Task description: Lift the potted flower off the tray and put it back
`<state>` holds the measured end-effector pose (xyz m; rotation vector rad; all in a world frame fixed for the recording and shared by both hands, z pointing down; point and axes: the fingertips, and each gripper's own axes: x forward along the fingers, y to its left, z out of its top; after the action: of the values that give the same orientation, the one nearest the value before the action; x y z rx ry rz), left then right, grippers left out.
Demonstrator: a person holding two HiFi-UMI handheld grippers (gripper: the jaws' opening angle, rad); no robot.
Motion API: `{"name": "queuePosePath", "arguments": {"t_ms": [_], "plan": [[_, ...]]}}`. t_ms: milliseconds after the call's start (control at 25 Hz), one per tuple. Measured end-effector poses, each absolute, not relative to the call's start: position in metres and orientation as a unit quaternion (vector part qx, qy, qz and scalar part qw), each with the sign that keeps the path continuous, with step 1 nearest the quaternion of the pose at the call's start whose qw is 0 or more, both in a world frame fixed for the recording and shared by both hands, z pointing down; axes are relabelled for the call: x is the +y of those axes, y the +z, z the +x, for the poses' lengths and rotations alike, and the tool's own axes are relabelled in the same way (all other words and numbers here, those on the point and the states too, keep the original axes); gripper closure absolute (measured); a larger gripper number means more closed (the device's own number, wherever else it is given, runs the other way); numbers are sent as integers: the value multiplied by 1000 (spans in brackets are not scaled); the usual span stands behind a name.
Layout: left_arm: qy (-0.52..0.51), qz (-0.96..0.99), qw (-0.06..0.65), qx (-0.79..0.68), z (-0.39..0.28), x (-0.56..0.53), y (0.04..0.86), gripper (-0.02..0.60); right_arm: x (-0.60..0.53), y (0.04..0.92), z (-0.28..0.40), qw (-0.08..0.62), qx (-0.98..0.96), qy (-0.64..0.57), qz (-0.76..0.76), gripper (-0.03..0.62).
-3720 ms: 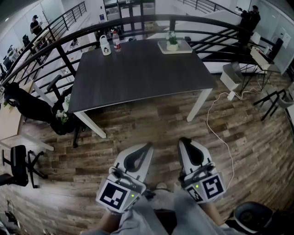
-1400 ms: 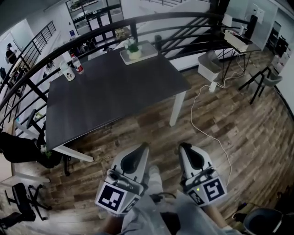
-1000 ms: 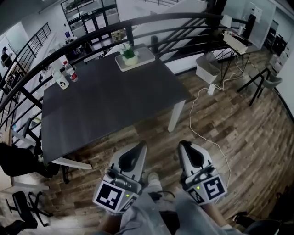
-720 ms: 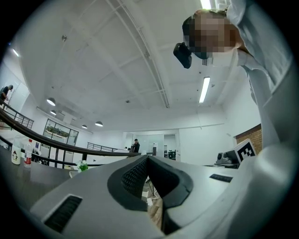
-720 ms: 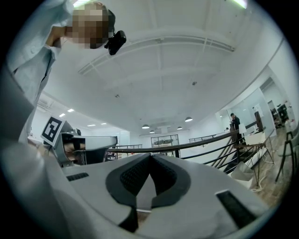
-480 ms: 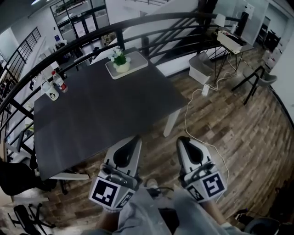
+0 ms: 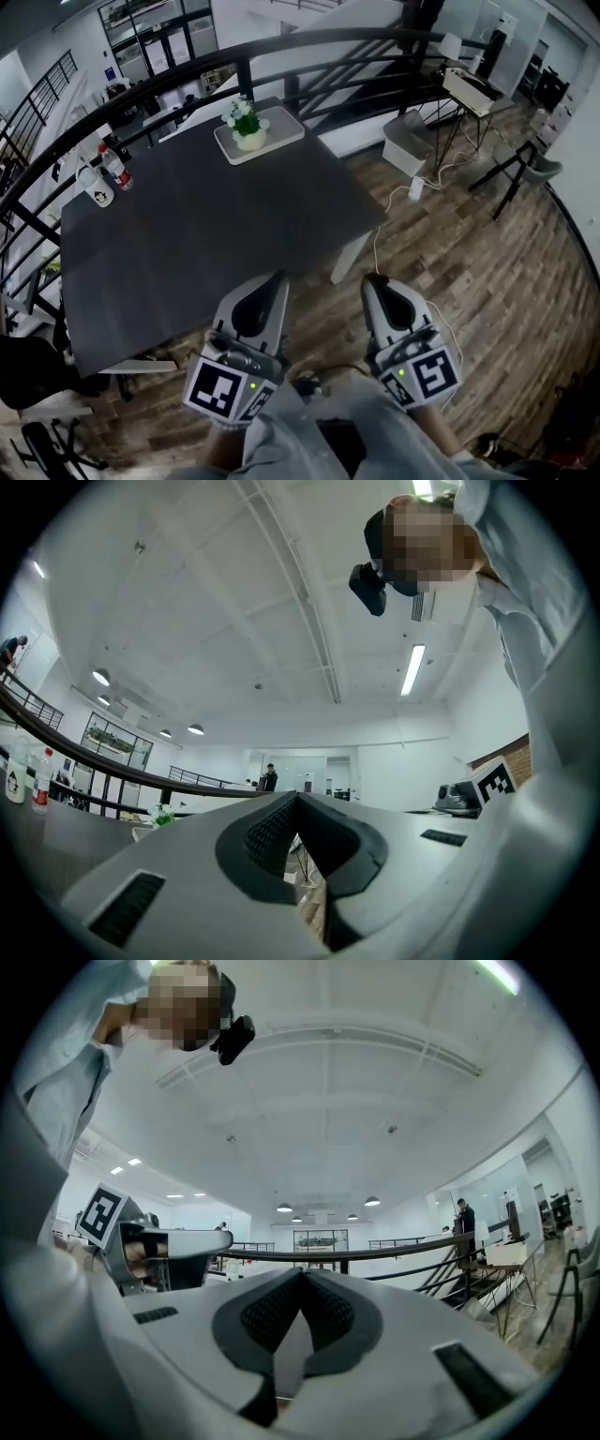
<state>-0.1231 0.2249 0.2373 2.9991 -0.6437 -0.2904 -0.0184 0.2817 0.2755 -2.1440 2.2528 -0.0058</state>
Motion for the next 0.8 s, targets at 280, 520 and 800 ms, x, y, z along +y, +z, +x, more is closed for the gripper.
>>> {"name": "queuePosePath", "arguments": {"t_ms": [280, 520, 800], "plan": [[-99, 965, 46, -237, -145, 209, 244, 583, 259, 278, -29, 1, 739, -8, -674, 591], [-102, 956, 40, -272, -164, 196, 248, 583, 244, 284, -39, -13, 761, -7, -648, 591], [-97, 945, 32, -310, -161, 177, 248, 583, 216, 285, -28, -4, 780, 6, -626, 591]]}}
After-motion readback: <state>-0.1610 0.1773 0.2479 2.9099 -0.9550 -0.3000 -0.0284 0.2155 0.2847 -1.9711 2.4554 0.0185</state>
